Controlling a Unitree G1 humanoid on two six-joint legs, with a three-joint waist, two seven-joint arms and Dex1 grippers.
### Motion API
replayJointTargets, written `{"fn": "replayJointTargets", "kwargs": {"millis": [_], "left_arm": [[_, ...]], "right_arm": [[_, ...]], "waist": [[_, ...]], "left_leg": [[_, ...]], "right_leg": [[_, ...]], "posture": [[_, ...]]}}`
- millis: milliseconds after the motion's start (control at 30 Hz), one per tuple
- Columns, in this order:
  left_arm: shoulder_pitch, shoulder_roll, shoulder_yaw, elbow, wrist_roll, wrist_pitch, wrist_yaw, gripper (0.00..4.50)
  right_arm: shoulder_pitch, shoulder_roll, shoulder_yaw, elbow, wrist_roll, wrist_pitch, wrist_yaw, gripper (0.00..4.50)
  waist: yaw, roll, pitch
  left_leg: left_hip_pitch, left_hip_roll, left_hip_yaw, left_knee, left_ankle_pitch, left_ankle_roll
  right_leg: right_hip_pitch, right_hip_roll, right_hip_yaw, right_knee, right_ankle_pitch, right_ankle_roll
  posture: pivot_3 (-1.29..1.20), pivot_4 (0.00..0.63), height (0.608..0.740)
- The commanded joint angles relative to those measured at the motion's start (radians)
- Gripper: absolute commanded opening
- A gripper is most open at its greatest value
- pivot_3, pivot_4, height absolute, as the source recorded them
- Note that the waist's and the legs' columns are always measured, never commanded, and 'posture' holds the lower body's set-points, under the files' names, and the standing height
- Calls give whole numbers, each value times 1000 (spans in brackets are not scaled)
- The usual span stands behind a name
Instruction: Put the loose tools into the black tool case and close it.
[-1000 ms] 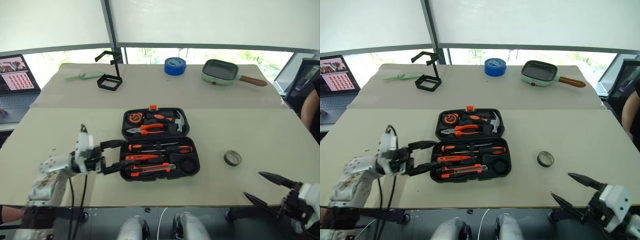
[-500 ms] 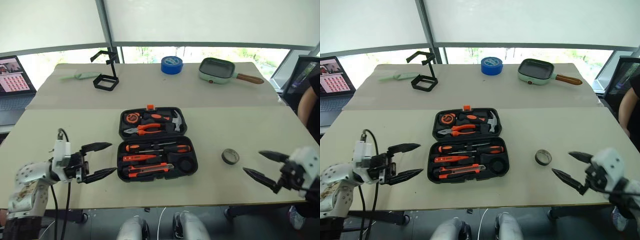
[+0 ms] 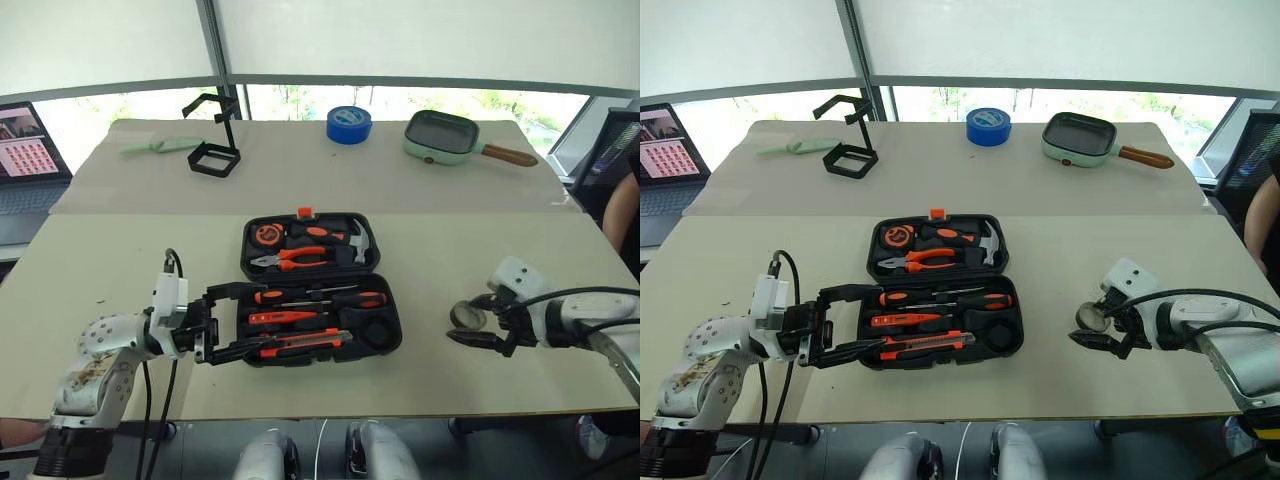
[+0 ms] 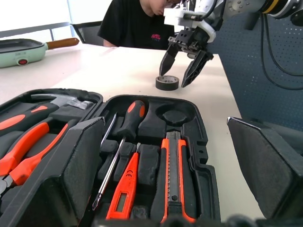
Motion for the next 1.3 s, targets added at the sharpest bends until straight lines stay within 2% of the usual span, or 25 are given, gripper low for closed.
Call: {"fn": "replayJointTargets", "kwargs": {"millis": [33, 333, 467, 633, 867, 933, 1300], "left_arm": [[-2, -6, -11, -39, -3, -10, 1, 4500], [-15, -5, -27, -48, -9, -18, -12, 4500], [36, 38, -15, -61, -23, -2, -58, 4500], [88, 50, 14, -48, -14, -34, -65, 4500], [116, 41, 33, -67, -6, -55, -40, 4500], [121, 42, 39, -71, -4, -61, -33, 4500], [156, 52, 45, -96, -7, -55, -12, 4500]], "right_arm": [[-36, 13, 36, 11, -47, -4, -6, 3161], [-70, 3, 30, 14, -36, -29, 71, 59], [-174, 11, 12, -137, 159, 64, 226, 19], [-333, 137, 101, -238, 279, 216, 187, 19], [-393, 187, 299, -220, 168, 243, 144, 19], [-394, 161, 343, -203, 115, 210, 153, 19], [-418, 156, 440, -148, -5, 181, 180, 19]], "waist": [[1, 0, 0], [-1, 0, 0], [-11, 0, 0], [-14, -2, 1], [-1, -2, 1], [-2, -2, 1], [0, -2, 1]], "left_leg": [[0, 0, 0, 0, 0, 0], [1, 0, 0, 0, 0, 0], [1, 1, 0, 0, 0, 0], [3, 5, -1, -1, 0, 0], [1, 2, -1, 0, 0, 0], [0, 2, 0, 0, 1, -2], [0, 1, 0, 0, 2, -4]], "right_leg": [[0, 0, 0, 0, 0, 0], [0, 0, 0, 2, 0, 0], [-1, 1, 1, 3, 0, 0], [0, 1, -1, 2, 0, -1], [-1, -4, -2, 2, 1, -4], [-1, -5, -2, 2, 2, -5], [-1, -5, -3, 1, 1, -3]], "posture": [[0, 150, 740], [0, 150, 740], [0, 150, 740], [0, 150, 740], [0, 150, 740], [0, 150, 740], [0, 150, 740]]}}
